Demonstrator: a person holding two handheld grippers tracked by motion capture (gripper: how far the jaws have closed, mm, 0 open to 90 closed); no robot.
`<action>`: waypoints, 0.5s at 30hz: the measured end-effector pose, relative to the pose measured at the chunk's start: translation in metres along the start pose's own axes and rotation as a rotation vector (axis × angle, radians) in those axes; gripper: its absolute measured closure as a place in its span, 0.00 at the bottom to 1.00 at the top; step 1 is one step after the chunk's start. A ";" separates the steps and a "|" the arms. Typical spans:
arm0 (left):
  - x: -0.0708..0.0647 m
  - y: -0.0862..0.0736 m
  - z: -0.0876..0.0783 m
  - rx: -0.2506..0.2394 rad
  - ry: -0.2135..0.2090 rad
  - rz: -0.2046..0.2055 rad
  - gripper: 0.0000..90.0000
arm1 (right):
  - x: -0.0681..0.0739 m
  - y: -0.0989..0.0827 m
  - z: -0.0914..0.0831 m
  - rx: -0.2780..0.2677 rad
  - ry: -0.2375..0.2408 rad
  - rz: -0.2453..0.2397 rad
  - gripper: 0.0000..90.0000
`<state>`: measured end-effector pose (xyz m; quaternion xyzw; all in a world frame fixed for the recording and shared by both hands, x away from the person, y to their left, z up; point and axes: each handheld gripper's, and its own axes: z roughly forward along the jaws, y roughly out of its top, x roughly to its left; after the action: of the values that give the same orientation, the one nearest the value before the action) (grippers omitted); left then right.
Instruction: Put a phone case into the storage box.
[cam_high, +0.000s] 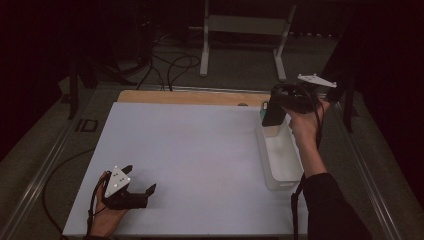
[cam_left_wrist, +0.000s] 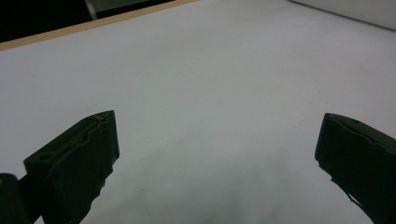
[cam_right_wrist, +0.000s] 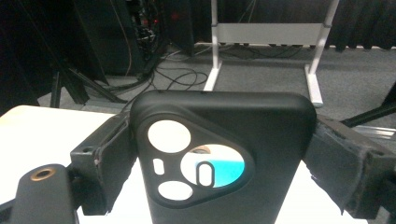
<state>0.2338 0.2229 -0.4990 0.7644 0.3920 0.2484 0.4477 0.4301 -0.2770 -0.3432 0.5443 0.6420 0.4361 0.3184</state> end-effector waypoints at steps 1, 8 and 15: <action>0.000 0.000 0.000 -0.002 -0.001 -0.001 0.00 | 0.000 0.000 0.000 0.001 -0.001 -0.002 0.15; 0.000 0.000 0.000 -0.003 -0.001 -0.002 0.00 | -0.002 -0.003 0.005 0.013 -0.022 -0.006 0.15; 0.000 0.000 0.000 -0.004 -0.001 -0.002 0.00 | 0.000 -0.007 0.009 0.023 -0.032 -0.020 0.15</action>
<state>0.2338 0.2232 -0.4987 0.7634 0.3919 0.2481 0.4495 0.4353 -0.2754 -0.3528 0.5484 0.6472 0.4166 0.3269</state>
